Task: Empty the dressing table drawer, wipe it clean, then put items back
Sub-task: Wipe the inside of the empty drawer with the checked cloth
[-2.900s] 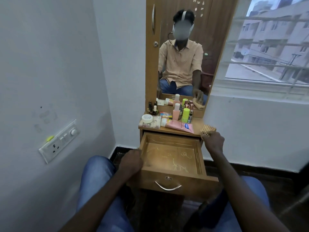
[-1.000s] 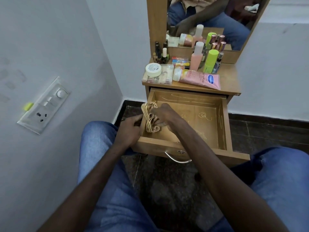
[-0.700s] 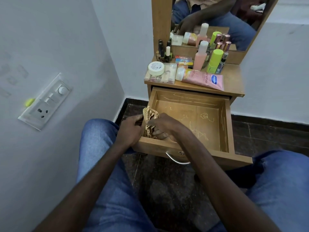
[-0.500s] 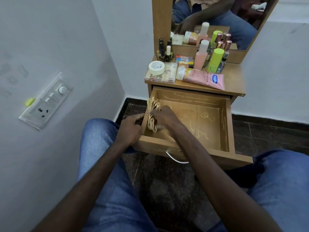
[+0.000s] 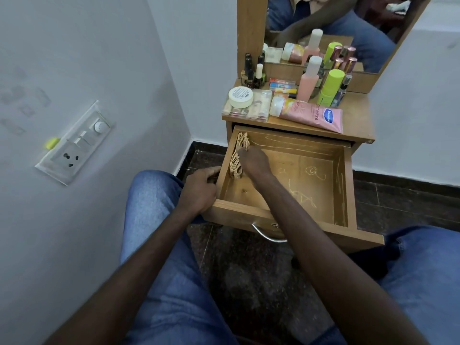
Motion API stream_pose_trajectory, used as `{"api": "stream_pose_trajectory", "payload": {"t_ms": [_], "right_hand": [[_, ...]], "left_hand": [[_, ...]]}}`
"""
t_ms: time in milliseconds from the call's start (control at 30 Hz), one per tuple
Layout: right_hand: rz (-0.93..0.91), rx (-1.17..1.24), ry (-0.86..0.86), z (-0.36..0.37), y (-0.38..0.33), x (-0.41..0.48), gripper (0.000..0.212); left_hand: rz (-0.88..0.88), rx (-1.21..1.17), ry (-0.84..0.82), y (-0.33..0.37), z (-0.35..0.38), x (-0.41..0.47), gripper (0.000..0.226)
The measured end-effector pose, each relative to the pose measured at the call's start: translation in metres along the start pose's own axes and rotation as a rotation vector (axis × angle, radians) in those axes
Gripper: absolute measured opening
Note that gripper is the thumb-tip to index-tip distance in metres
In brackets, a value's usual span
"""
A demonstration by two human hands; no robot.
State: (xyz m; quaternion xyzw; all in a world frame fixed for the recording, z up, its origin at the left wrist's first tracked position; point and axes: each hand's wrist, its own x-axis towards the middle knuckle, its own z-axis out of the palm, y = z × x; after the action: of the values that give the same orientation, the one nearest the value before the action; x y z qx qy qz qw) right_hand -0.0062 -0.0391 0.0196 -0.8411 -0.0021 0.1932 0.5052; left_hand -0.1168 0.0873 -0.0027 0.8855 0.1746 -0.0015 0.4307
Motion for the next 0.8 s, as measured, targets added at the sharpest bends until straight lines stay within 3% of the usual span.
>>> {"api": "stream_pose_trajectory", "payload": {"t_ms": [100,267,367,533,700,800], "right_hand": [[-0.03,-0.065,-0.039,0.0,-0.005,0.003,0.032],[0.083,-0.24,-0.383,0.006,-0.001,-0.018,0.026],[0.095,-0.196,-0.282,0.008,-0.004,-0.009,0.022],[-0.142,-0.067,-0.098,0.001,-0.008,0.0,0.014],[0.068,-0.197,-0.437,-0.005,0.0,-0.014,0.019],[0.136,-0.047,-0.462,-0.007,-0.005,-0.021,0.02]], "left_hand": [[-0.006,0.005,-0.004,0.001,-0.001,-0.001,0.058],[0.002,-0.014,-0.009,0.006,-0.002,-0.004,0.061],[0.004,-0.02,-0.014,0.006,-0.002,-0.004,0.058],[-0.008,-0.03,-0.009,0.007,-0.003,-0.005,0.06],[0.04,0.0,0.006,0.009,-0.002,-0.007,0.046],[0.048,0.005,0.022,0.01,-0.001,-0.006,0.044]]}}
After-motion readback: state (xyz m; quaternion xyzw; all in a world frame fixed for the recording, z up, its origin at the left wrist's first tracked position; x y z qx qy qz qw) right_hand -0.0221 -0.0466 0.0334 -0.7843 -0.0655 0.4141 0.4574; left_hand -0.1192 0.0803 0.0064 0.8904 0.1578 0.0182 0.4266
